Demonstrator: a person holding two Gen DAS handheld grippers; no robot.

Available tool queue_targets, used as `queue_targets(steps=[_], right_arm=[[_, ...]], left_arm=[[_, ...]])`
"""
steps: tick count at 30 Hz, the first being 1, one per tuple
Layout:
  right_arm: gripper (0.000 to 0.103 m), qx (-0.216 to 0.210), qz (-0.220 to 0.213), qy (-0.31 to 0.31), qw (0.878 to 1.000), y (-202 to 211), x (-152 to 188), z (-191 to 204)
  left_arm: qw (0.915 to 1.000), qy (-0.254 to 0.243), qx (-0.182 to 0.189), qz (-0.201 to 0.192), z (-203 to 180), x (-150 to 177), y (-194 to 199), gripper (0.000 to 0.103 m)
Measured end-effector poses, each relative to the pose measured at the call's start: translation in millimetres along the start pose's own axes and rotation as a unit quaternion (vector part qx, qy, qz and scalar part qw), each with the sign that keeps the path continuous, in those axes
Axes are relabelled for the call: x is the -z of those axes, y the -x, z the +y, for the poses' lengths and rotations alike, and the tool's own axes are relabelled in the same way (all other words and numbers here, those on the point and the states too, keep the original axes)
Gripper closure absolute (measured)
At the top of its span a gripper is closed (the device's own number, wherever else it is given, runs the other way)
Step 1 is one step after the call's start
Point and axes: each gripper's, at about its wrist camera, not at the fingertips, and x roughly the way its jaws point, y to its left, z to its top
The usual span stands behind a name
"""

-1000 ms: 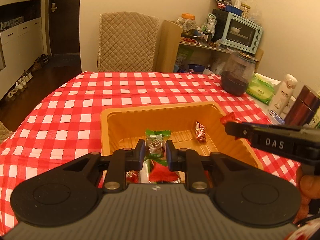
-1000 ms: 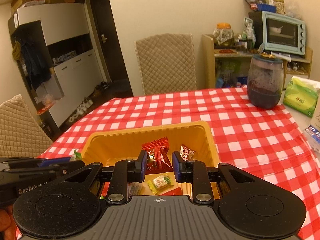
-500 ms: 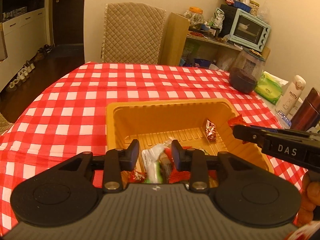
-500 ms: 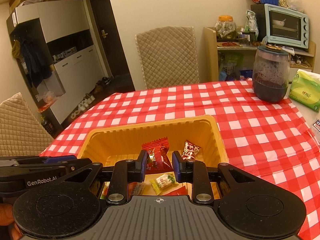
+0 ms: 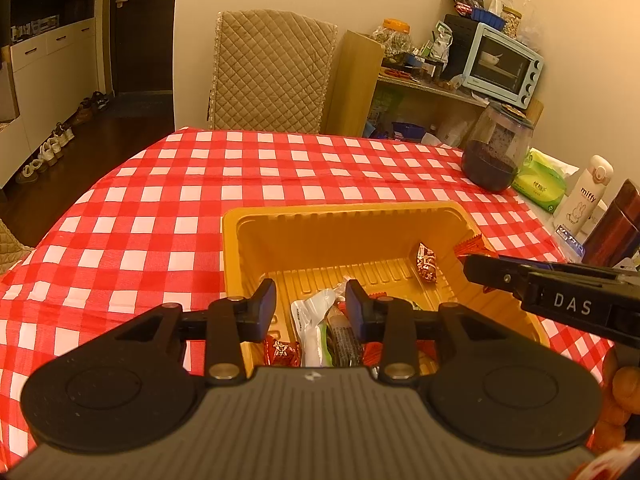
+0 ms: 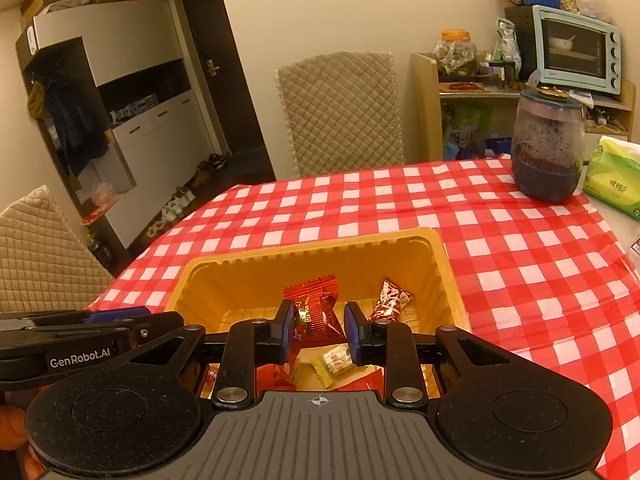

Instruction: Organize snacks

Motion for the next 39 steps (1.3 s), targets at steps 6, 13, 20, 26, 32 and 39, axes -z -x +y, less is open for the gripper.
queue_targets(steps=[6, 13, 20, 26, 32, 39], right_arm=[[0.076, -0.001, 0.001, 0.000, 1.000, -2, 0, 0], [0.076, -0.002, 0.001, -0.002, 1.000, -2, 1, 1], [0.074, -0.023, -0.004, -0.013, 1.000, -4, 1, -1], [0.034, -0.014, -0.026, -0.049, 0.998, 1, -3, -16], [0.034, 0.003, -0.019, -0.052, 0.998, 3, -4, -22], [0.034, 0.010, -0.017, -0.048, 0.999, 4, -3, -22]], left_arm=[[1.0000, 0.000, 0.000, 0.001, 0, 1, 0, 0.069], [1.0000, -0.003, 0.000, 0.002, 0, 2, -2, 0.067], [1.0000, -0.002, -0.002, 0.001, 0, 3, -3, 0.049], [1.0000, -0.005, -0.007, 0.002, 1, 4, -4, 0.042], [0.9998, -0.012, -0.015, -0.002, -1, 5, -5, 0.030], [0.9993, -0.024, -0.027, -0.007, -3, 6, -6, 0.014]])
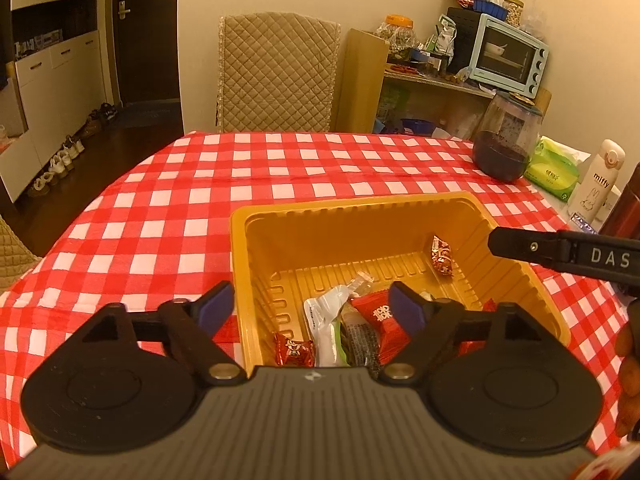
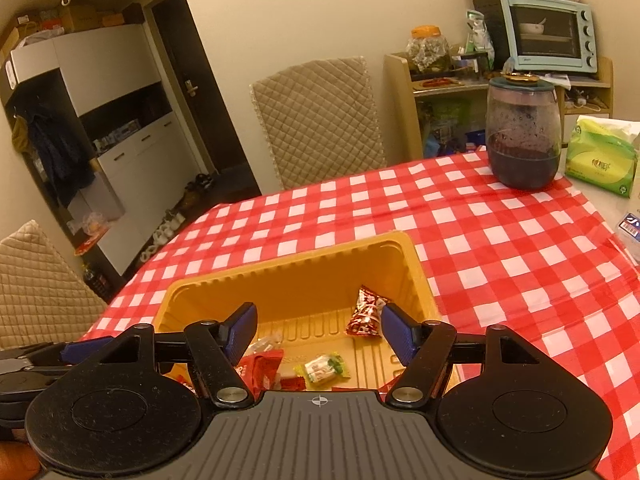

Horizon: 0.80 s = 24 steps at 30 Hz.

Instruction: Organize snacks

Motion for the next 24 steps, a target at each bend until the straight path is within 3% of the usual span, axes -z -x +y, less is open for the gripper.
queue_targets(steps=[12, 16, 24], right_arm=[[0.034, 0.007, 0.016, 0.013, 1.000, -1, 4, -1], [0.015, 0.014, 0.013, 0.023, 1.000, 1, 6, 1], [0.012, 0.036, 0.014, 0.056, 0.998, 9, 15, 1]], left_arm=[[0.9997, 0.010, -0.023, -0.007, 4, 3, 3, 0.000], [0.9995, 0.009, -0.030, -0.008, 4, 4, 7, 0.000], [0.9991, 0.020, -0.033, -0.020, 8, 12, 26, 0.000]])
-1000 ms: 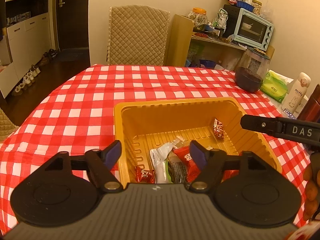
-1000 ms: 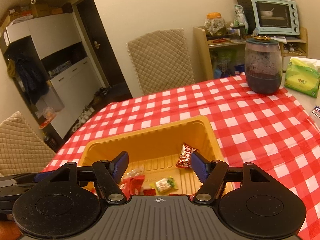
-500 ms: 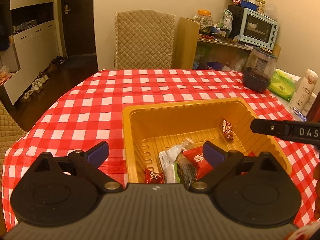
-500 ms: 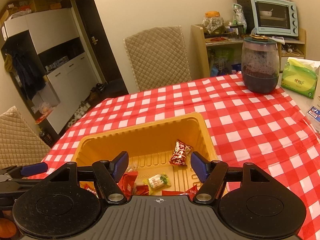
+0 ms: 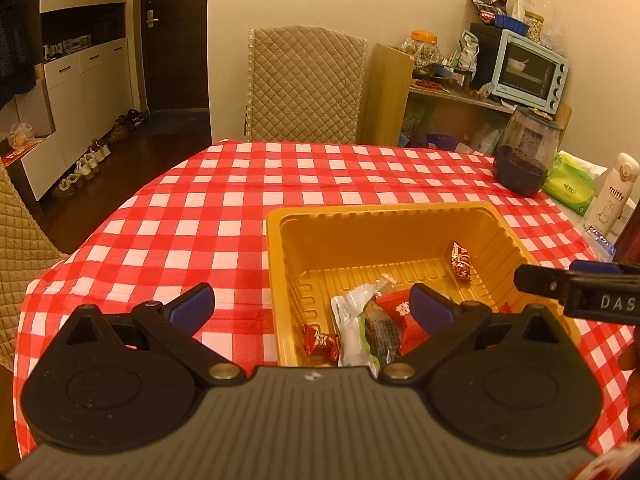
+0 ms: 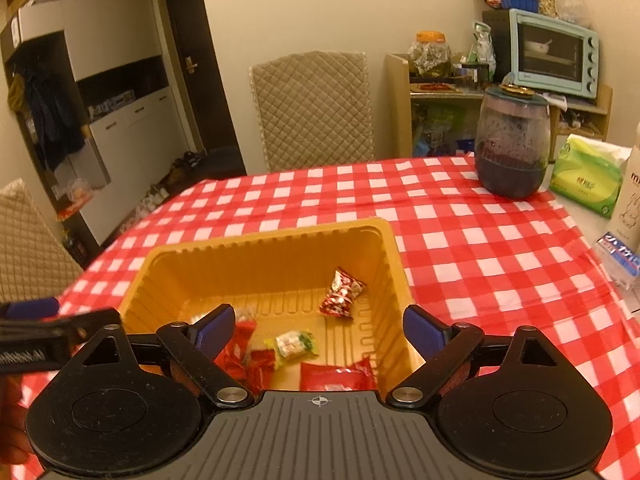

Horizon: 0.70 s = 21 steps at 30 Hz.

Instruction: Organize snacks

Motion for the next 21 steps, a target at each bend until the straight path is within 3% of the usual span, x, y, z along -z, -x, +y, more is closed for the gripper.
queue_targets(steps=[9, 21], right_arm=[[0.012, 0.001, -0.008, -0.023, 1.000, 29, 8, -7], [0.012, 0.006, -0.031, -0.033, 0.999, 94, 39, -1]], left_arm=[[0.9998, 0.019, 0.006, 0.006, -6, 10, 29, 0.000], [0.9994, 0.031, -0.003, -0.012, -9, 43, 101, 0.000]])
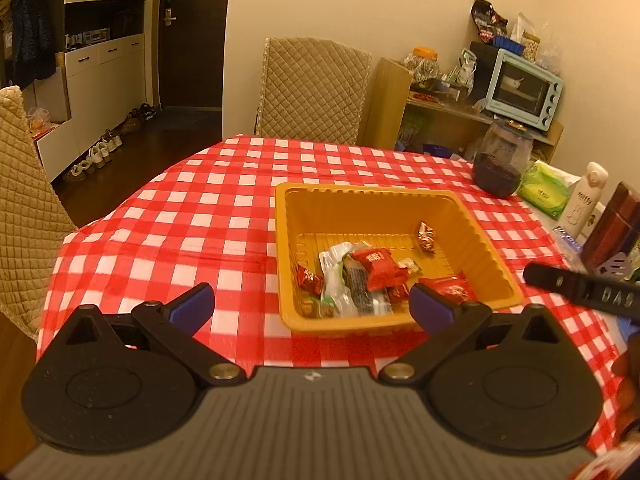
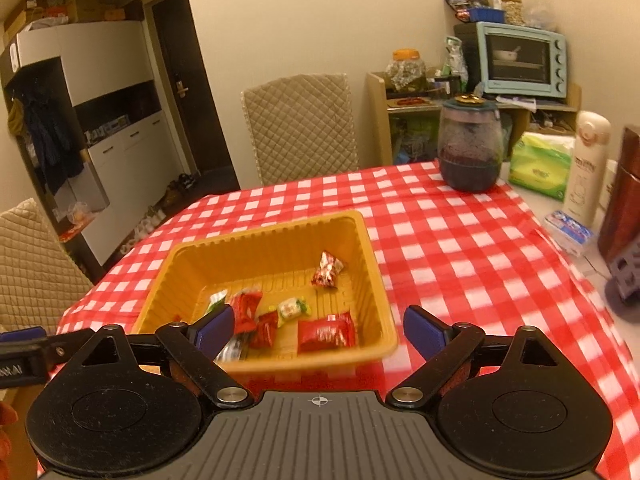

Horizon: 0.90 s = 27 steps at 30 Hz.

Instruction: Organize snacks

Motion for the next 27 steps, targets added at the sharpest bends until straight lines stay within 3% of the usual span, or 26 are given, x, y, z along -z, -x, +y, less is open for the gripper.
queue_targets(steps=[9, 27], right_arm=[[0.012, 0.001, 0.003, -0.027, 1.000, 52, 34, -1], [0.012, 0.001, 0.018, -0.023, 1.000, 142, 56, 6]], left_arm=[[0.9999, 0.003, -0.006, 0.009, -9, 31, 53, 0.000], [0.9997, 0.009, -0.022, 0.008, -30, 57, 140, 0.000]])
